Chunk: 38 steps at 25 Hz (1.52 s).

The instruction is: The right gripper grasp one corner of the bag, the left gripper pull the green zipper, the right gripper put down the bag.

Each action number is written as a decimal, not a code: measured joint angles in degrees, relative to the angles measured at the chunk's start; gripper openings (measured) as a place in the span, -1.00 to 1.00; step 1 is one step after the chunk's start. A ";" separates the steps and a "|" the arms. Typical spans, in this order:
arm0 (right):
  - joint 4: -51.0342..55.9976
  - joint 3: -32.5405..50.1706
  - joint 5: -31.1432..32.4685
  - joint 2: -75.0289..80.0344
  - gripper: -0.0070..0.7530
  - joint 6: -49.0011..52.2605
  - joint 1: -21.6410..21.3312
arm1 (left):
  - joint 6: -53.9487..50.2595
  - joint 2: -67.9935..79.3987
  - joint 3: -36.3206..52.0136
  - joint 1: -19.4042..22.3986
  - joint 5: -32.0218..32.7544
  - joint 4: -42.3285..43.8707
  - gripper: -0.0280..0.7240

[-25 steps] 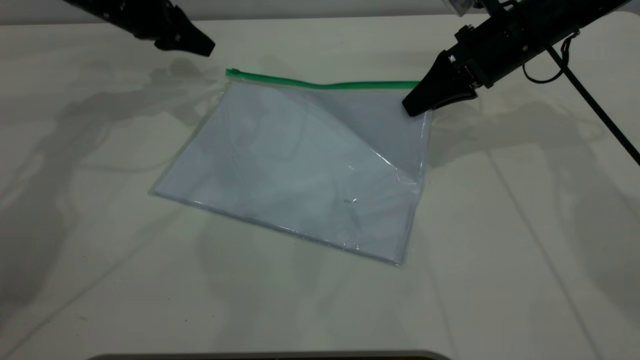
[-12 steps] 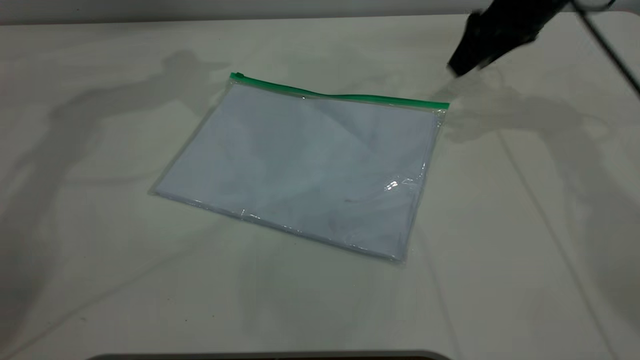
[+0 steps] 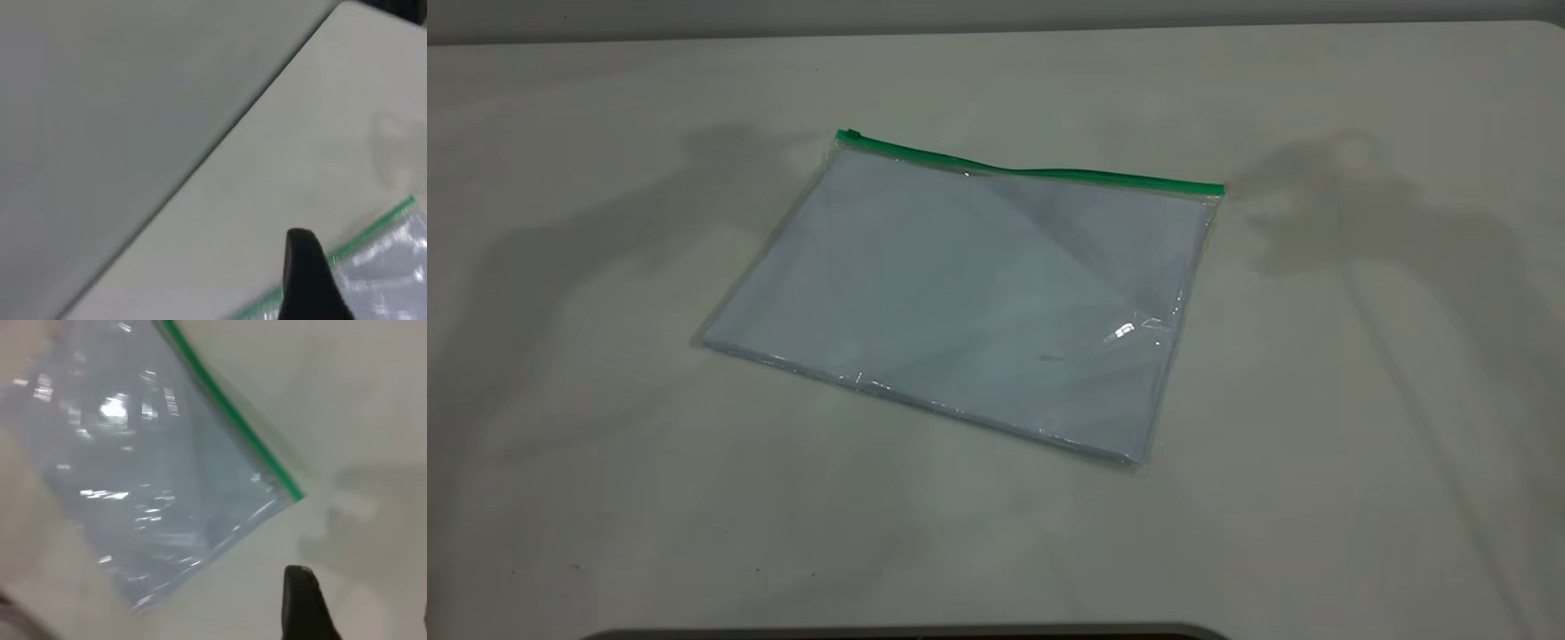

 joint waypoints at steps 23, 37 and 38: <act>-14.06 40.11 6.53 -51.78 0.24 21.66 0.00 | -45.30 -37.71 19.08 0.00 15.81 34.57 0.18; -22.34 68.81 -0.58 -70.91 0.23 34.18 0.00 | -46.83 -61.74 64.25 0.00 15.50 34.56 0.18; -22.42 69.20 -0.87 -71.41 0.23 34.50 0.00 | -47.02 -63.93 66.73 0.00 15.44 34.56 0.18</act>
